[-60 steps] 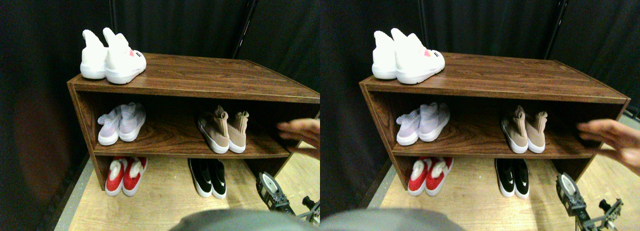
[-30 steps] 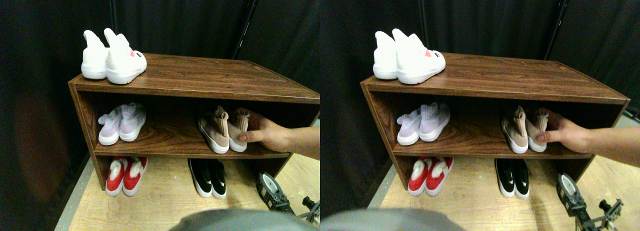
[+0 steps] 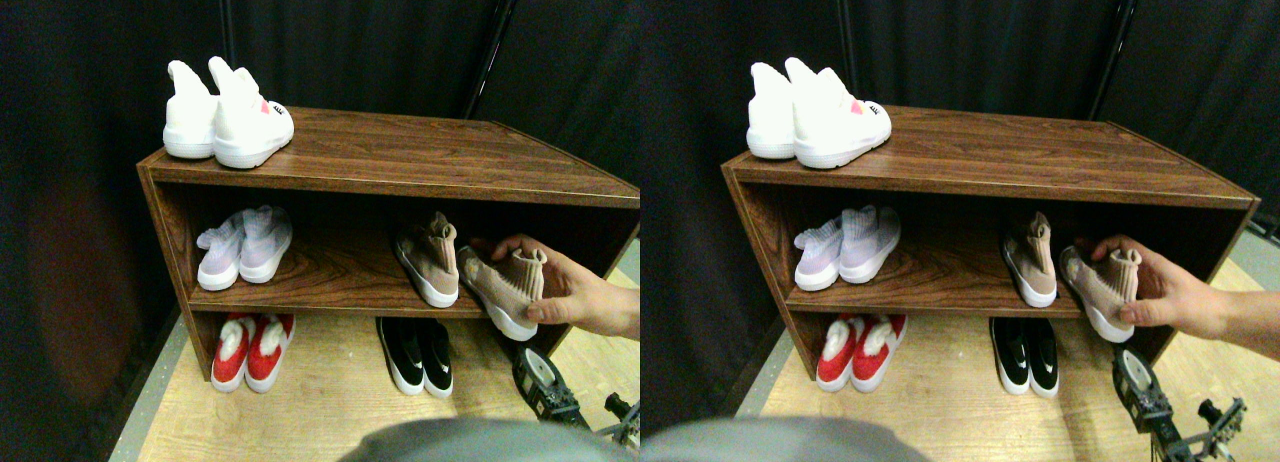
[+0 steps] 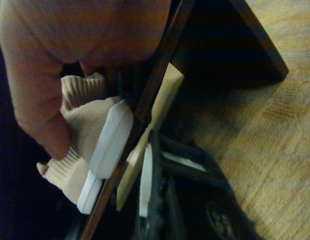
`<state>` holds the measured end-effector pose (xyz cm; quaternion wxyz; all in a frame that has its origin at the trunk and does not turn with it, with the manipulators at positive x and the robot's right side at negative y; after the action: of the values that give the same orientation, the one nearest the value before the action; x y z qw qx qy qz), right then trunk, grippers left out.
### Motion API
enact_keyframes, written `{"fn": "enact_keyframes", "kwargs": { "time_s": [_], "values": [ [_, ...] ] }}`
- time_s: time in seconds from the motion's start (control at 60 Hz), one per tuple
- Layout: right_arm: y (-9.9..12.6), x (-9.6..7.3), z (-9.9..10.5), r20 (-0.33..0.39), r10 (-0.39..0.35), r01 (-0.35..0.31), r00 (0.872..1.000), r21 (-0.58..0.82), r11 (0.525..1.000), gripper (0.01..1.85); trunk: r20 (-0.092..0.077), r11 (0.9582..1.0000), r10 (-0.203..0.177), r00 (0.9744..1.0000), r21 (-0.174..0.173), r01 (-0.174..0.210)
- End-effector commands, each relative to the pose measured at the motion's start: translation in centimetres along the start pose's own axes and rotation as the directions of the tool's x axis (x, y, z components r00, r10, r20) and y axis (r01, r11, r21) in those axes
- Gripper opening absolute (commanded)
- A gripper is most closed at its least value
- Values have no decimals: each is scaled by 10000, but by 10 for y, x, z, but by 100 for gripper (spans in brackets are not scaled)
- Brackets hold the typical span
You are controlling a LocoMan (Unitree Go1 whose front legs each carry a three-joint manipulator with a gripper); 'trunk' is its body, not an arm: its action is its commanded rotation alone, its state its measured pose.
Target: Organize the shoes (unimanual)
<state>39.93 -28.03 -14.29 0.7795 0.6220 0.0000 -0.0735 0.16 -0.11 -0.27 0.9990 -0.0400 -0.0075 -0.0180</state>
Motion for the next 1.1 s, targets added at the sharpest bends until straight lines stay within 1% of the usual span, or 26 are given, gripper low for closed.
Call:
{"fn": "enact_keyframes", "kwargs": {
  "time_s": [0.017, 1.1],
  "values": [
    [9, 0, -1, 2, 554, -554, 9985, 56, 9985, 6, 112, 10000, 29, 9999, -49, -29],
    [9, 0, -1, 2, 554, -554, 9985, 56, 9985, 6, 112, 10000, 29, 9999, -49, -29]
  ]
}}
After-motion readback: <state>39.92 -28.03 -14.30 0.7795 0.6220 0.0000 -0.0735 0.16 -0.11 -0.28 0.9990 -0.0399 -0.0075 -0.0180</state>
